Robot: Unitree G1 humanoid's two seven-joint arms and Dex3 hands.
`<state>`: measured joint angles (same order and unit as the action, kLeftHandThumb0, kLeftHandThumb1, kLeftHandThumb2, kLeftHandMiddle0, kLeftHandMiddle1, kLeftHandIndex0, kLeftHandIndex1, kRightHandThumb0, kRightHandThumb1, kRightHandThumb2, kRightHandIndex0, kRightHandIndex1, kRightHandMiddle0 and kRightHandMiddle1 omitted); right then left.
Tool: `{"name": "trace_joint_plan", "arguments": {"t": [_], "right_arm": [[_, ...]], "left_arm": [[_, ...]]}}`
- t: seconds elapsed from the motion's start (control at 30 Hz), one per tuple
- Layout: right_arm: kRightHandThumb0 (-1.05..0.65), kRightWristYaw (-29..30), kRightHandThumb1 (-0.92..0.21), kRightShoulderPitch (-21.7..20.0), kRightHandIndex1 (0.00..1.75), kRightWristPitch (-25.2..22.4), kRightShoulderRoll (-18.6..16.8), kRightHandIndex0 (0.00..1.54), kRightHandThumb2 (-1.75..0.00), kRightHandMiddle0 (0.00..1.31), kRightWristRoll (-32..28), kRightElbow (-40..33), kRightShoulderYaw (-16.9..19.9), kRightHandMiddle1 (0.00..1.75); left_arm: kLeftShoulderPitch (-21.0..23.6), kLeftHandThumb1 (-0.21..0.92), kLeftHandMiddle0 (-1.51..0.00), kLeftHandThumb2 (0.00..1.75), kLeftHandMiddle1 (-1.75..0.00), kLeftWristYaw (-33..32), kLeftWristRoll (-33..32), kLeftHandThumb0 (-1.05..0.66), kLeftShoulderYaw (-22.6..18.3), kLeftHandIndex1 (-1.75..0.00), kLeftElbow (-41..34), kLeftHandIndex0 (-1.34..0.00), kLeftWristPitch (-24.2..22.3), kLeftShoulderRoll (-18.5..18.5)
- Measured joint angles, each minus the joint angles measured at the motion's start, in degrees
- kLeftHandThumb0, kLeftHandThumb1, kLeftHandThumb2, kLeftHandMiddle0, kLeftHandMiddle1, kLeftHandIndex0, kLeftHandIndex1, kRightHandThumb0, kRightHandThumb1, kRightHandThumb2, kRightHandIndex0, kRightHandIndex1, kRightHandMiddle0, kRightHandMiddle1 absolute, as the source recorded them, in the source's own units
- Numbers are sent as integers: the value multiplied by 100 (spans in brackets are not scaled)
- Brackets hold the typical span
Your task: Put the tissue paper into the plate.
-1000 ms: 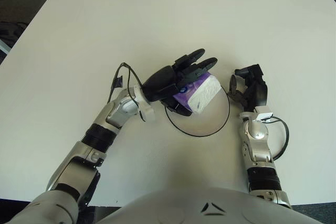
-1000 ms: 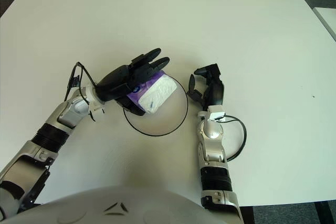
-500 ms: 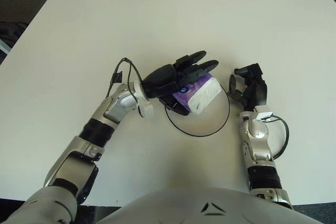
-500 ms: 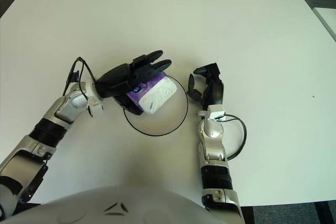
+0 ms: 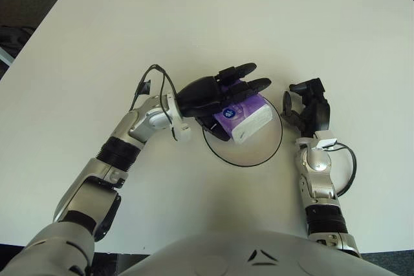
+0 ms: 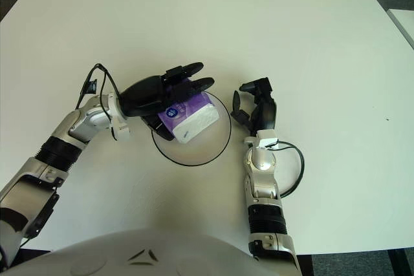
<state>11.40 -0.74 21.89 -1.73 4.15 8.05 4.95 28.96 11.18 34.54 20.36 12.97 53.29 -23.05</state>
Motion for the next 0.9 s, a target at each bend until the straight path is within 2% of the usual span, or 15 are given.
{"name": "trace_joint_plan", "arguments": {"t": [0.23, 0.43, 0.63, 0.9], "right_arm": [[-39, 33, -66, 0, 117, 59, -20, 53, -89, 35, 8, -2, -19, 175], [-40, 71, -60, 39, 118, 56, -54, 53, -96, 39, 7, -51, -23, 175], [-41, 74, -57, 86, 120, 37, -87, 53, -101, 42, 7, -111, -25, 175], [-41, 115, -57, 178, 119, 6, -137, 54, -100, 41, 85, -190, -45, 175]], "left_arm": [[264, 92, 0, 64, 0, -537, 1132, -105, 6, 0, -26, 0, 164, -174], [639, 92, 0, 65, 0, -976, 2061, -105, 164, 0, -41, 0, 195, -366], [834, 92, 0, 67, 0, -1141, 2290, -105, 290, 0, -131, 0, 183, -464], [877, 92, 0, 68, 0, -1145, 2331, -105, 461, 0, -177, 0, 142, -567]]}}
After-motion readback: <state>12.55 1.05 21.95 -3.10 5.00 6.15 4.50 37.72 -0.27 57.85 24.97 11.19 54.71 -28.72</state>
